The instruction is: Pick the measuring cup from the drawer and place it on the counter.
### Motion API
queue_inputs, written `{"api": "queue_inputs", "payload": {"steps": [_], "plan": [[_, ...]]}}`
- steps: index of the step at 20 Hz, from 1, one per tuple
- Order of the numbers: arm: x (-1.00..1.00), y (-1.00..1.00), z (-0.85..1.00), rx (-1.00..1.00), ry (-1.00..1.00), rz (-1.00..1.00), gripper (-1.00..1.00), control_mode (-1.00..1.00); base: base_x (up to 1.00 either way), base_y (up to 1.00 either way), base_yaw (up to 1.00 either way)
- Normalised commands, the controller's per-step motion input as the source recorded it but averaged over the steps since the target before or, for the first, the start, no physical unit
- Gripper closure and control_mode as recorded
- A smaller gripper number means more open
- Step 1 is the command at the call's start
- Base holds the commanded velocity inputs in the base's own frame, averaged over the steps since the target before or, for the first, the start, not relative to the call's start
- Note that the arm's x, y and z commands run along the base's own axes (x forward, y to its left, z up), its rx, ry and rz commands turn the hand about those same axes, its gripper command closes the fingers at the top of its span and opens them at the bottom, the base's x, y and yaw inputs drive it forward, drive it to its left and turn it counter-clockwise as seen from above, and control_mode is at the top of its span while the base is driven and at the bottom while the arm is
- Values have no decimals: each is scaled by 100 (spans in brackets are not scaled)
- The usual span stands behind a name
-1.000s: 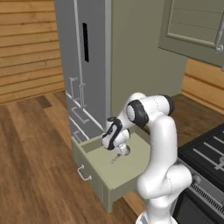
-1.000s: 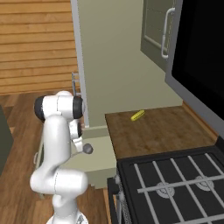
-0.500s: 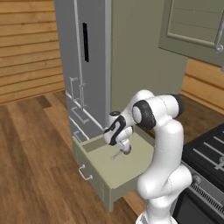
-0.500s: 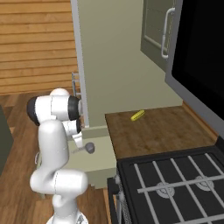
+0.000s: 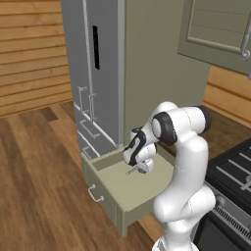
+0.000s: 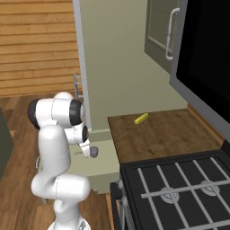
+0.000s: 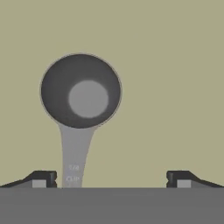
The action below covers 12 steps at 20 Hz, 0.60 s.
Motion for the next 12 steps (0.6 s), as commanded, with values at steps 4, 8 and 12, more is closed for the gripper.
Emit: {"api": "queue_inputs", "payload": {"steps": [4, 8, 12], "plan": [[25, 12, -6, -3, -1, 0, -100, -100, 0, 0, 0], [5, 31, -32, -4, 0, 0, -100, -100, 0, 0, 0], [2, 29, -57, -3, 3, 0, -100, -100, 0, 0, 0]]}}
